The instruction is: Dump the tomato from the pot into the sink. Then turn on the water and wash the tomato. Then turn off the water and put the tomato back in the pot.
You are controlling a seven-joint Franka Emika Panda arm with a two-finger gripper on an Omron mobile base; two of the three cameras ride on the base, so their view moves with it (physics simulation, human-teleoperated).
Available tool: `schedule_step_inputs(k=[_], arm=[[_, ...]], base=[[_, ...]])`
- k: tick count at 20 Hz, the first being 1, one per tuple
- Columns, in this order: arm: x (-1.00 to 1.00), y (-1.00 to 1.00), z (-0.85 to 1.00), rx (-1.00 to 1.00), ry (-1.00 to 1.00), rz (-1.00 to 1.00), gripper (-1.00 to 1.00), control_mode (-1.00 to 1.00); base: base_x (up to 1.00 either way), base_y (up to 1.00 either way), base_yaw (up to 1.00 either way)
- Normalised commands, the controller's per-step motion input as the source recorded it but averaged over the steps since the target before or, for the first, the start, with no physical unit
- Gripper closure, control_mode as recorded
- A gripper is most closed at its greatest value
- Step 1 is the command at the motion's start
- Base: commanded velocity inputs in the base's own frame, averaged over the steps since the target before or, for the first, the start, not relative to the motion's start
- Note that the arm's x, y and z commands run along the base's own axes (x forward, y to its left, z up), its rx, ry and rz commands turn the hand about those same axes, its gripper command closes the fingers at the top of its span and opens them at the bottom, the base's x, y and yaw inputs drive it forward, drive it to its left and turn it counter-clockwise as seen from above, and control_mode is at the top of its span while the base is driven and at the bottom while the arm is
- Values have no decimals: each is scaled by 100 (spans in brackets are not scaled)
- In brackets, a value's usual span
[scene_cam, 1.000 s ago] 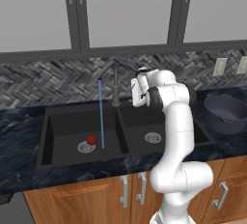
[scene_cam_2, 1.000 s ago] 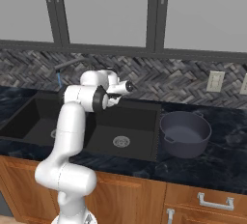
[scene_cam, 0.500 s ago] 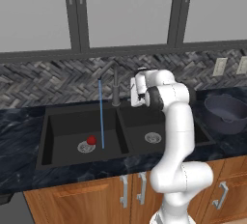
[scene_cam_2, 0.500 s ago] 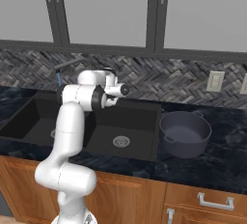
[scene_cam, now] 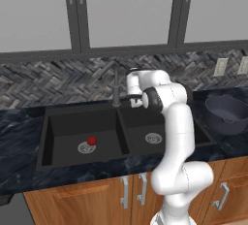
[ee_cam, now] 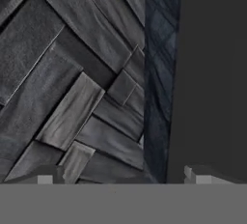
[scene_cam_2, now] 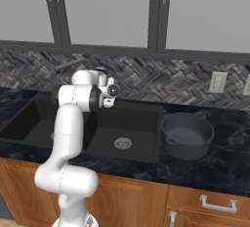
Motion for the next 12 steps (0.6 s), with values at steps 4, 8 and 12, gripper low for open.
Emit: schedule_step_inputs(k=[4, 8, 12], arm=[[0, 68, 44, -20, -6, -7, -100, -100], [-10, -12, 65, -3, -4, 0, -100, -100], [-83, -78, 59, 5, -11, 2, -100, -100]], base=[[0, 0, 0], [0, 0, 0], [0, 0, 0]])
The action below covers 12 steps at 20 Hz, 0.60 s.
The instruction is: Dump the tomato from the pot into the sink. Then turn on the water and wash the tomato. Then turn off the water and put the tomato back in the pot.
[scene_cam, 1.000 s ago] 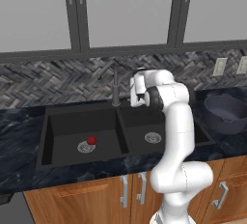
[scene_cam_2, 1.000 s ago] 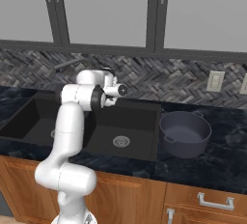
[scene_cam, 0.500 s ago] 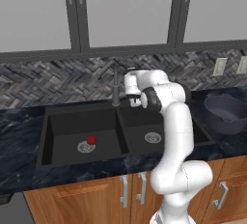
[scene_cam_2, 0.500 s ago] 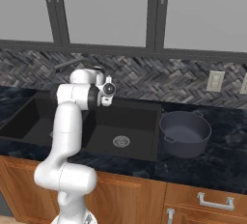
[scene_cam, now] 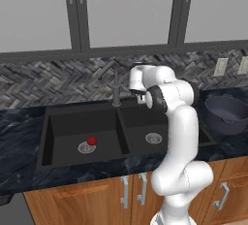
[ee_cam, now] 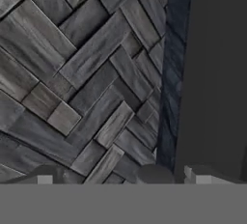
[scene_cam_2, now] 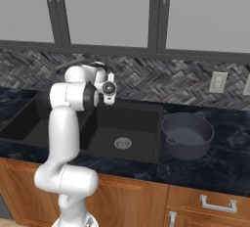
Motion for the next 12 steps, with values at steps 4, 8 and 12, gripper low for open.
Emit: schedule_step_inputs(k=[4, 8, 12], arm=[[-89, -50, 62, 2, -15, 5, -100, -100], [-100, -14, 33, -1, -5, 6, -100, -100], [-94, 0, 35, -12, 0, 12, -100, -100]], base=[[0, 0, 0], [0, 0, 0], [0, 0, 0]])
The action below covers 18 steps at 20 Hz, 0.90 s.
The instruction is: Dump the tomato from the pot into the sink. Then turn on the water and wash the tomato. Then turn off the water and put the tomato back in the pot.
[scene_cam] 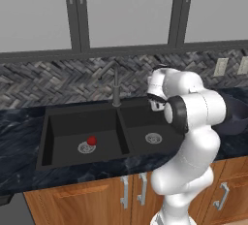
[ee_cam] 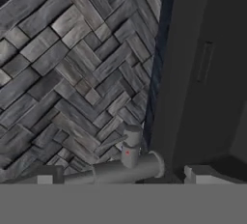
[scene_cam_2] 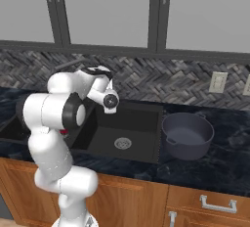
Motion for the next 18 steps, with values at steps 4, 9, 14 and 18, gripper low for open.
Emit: schedule_step_inputs(k=[4, 9, 14, 18], arm=[[-87, 0, 32, -14, 0, 7, -100, -100], [-38, 6, 59, -19, 1, 30, -100, -100], [-22, 21, 65, -16, 13, 28, -100, -100], [-29, 30, 42, -20, 17, 28, -100, -100]], base=[[0, 0, 0], [0, 0, 0], [0, 0, 0], [0, 0, 0]])
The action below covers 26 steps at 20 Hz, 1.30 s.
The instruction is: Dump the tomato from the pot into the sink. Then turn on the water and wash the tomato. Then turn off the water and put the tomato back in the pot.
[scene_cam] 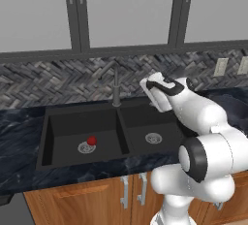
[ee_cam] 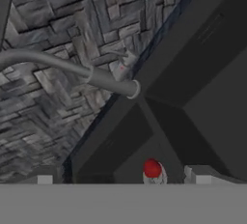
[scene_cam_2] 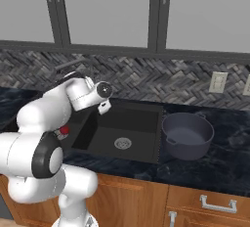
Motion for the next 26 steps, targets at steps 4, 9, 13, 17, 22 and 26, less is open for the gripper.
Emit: schedule_step_inputs(k=[4, 9, 13, 17, 22, 26], arm=[[-35, 41, 33, -16, 26, 27, -100, -100], [-23, 45, 18, -14, 29, 30, -100, -100], [-23, 30, -9, -12, 11, 30, -100, -100], [-19, 34, -30, -10, 6, 24, -100, -100], [-39, 39, -28, -7, -2, 9, -100, -100], [-25, 48, -27, -6, -1, 0, -100, -100]], base=[[0, 0, 0], [0, 0, 0], [0, 0, 0], [0, 0, 0], [0, 0, 0], [0, 0, 0]])
